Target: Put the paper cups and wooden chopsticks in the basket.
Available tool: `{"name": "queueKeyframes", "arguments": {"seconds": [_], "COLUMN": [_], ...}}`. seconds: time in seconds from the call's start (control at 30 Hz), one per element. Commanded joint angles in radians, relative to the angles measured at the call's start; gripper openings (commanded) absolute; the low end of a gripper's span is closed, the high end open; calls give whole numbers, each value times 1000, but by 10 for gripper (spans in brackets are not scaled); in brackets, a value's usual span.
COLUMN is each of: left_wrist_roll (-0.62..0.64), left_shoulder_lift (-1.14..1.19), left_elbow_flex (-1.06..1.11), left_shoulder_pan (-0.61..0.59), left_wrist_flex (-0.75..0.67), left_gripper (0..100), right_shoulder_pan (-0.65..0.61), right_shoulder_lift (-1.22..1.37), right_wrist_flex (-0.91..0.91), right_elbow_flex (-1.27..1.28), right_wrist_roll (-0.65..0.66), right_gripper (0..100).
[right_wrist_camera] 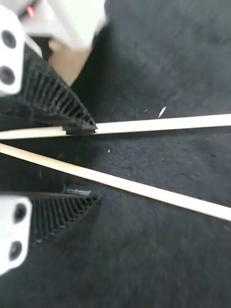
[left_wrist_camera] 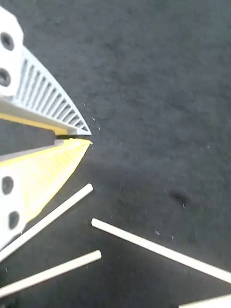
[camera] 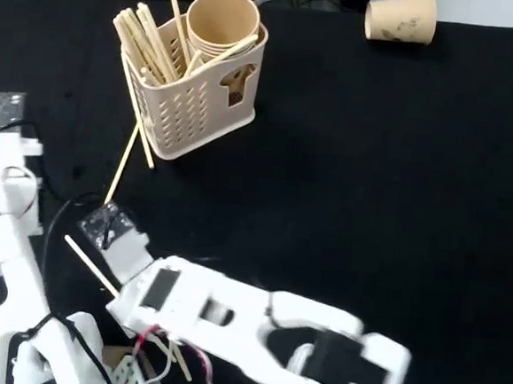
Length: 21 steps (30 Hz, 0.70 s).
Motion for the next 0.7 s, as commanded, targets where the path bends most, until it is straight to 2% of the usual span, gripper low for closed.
{"name": "queueKeyframes", "arguments": {"seconds": [0.0, 0.1, 0.23, 0.47, 0.53, 0.67], "left_wrist_roll": [-104, -152, -155, -155, -155, -155], "left_shoulder_lift": [-15, -9, -8, -17, -17, -9], "left_elbow_flex": [-4, 2, 2, 2, 2, 2], "left_shoulder_pan": [-74, -117, -137, -137, -137, -137], "left_wrist_flex": [5, 5, 5, 11, 12, 12], "left_gripper": [29, 29, 29, 29, 29, 29], "right_shoulder_pan": [-5, -2, 37, 80, 72, 78], "right_shoulder_lift": [91, 145, 151, 148, 130, 15], "right_wrist_flex": [-46, -121, -126, -120, -112, -23], "right_elbow_flex": [-77, -79, -85, -85, -81, -73], "right_wrist_roll": [-11, -8, -8, -5, 31, 51], "right_gripper": [178, 106, 10, 11, 11, 11]}}
